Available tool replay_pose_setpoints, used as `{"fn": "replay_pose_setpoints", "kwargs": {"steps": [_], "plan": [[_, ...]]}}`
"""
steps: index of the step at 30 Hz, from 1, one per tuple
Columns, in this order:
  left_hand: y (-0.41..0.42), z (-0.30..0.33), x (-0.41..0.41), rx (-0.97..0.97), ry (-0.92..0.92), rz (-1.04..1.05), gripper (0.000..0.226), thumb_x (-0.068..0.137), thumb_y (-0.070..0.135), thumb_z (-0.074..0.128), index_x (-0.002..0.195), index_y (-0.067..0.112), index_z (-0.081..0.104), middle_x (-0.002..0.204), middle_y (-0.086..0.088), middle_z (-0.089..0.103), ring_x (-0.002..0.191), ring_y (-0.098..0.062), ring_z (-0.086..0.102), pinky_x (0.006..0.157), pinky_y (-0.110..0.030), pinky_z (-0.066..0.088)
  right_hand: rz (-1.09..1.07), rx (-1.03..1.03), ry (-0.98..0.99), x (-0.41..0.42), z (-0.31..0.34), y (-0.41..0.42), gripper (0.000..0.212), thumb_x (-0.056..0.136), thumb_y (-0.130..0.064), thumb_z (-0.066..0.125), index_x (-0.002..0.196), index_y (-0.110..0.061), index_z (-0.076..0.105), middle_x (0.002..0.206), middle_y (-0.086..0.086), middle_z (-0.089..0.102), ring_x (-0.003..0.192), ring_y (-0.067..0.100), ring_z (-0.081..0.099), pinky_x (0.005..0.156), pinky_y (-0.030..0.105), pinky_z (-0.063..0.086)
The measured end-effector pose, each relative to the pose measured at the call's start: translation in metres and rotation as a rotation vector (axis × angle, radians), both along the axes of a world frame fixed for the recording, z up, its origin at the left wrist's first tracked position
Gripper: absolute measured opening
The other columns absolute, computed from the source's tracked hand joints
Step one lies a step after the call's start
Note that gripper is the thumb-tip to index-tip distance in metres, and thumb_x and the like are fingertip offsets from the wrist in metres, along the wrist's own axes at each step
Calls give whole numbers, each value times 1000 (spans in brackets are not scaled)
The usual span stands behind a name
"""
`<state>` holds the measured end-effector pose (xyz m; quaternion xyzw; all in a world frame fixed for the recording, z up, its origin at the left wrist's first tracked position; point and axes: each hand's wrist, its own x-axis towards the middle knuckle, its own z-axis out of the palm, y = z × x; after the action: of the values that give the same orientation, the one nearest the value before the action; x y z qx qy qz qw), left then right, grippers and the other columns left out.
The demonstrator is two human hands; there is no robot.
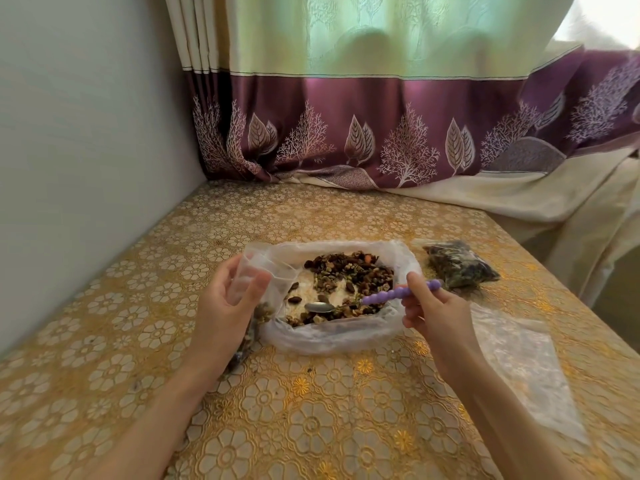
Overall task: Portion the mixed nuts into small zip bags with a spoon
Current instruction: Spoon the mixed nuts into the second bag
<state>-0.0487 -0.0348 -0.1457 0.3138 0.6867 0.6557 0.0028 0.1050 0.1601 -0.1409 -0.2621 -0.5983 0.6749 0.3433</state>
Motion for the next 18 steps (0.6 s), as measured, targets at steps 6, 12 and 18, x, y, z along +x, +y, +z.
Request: {"fn": "replay_pose_setpoints", "kwargs": {"steps": [6, 12, 18], "plan": [[1, 0, -1, -8, -5, -14, 102, 52, 86, 55, 128, 17, 49, 104, 7, 68, 84, -2, 68, 65, -12, 52, -17, 24, 17, -6, 1, 1, 43, 95, -25, 55, 59, -13, 75, 69, 6, 72, 52, 5, 47, 47, 19, 40], [0, 0, 0, 0, -7, -21, 95, 55, 83, 56, 124, 20, 51, 99, 12, 70, 84, -2, 68, 64, -10, 51, -111, 74, 22, -19, 3, 0, 38, 95, -22, 55, 62, -10, 71, 72, 5, 74, 59, 9, 59, 55, 23, 45], [0, -3, -2, -18, 2, -24, 95, 56, 83, 56, 128, 21, 48, 104, 12, 68, 88, -2, 67, 70, -12, 52, -133, 105, -18, -26, -1, 0, 31, 94, -23, 57, 71, -14, 77, 75, 4, 75, 66, 13, 62, 61, 26, 48]]}}
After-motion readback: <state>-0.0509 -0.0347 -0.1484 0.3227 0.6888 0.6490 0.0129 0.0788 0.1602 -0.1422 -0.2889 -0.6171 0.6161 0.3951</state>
